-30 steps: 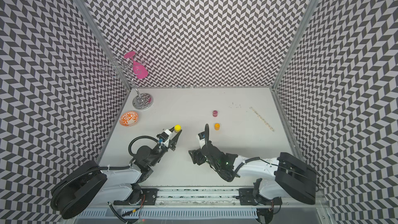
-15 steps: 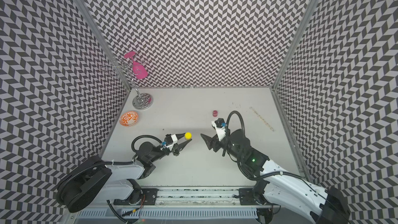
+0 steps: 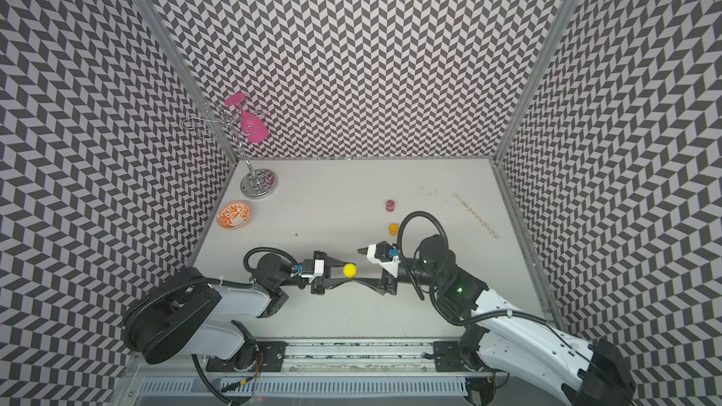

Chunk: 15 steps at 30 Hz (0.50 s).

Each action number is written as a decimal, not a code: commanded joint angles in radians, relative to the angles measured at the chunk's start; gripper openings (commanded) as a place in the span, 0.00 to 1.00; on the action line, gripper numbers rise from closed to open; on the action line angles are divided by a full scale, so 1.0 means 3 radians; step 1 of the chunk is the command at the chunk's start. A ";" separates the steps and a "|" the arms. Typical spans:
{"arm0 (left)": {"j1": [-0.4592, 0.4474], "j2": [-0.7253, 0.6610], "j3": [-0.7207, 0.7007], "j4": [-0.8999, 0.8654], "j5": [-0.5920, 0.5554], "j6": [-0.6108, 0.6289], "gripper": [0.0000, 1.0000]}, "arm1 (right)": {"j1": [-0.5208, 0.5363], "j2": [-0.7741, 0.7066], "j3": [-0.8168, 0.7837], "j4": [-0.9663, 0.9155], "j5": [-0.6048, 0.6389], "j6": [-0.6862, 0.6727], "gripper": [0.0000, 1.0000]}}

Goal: Close the paint jar lid
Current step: Screw the lid onto the paint jar.

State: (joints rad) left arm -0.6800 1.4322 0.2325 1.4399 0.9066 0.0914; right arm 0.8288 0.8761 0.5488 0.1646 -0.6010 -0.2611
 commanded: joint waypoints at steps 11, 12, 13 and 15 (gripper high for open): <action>0.0009 0.0022 0.0089 -0.0054 0.0050 -0.0017 0.24 | 0.0106 0.0236 0.0122 0.0149 -0.0016 -0.0105 0.59; 0.0007 0.0022 0.0089 -0.0062 0.0046 -0.0018 0.24 | 0.0108 0.0258 0.0138 0.0142 -0.0016 -0.0108 0.58; 0.0007 0.0017 0.0093 -0.0072 0.0042 -0.0013 0.24 | 0.0111 0.0286 0.0157 0.0139 -0.0001 -0.0102 0.57; 0.0007 0.0017 0.0097 -0.0094 0.0040 -0.0004 0.24 | 0.0119 0.0333 0.0185 0.0117 0.0022 -0.0113 0.55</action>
State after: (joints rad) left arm -0.6800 1.4326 0.2440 1.4193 0.9108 0.0917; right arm 0.8566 0.9634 0.5655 0.1581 -0.6041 -0.2810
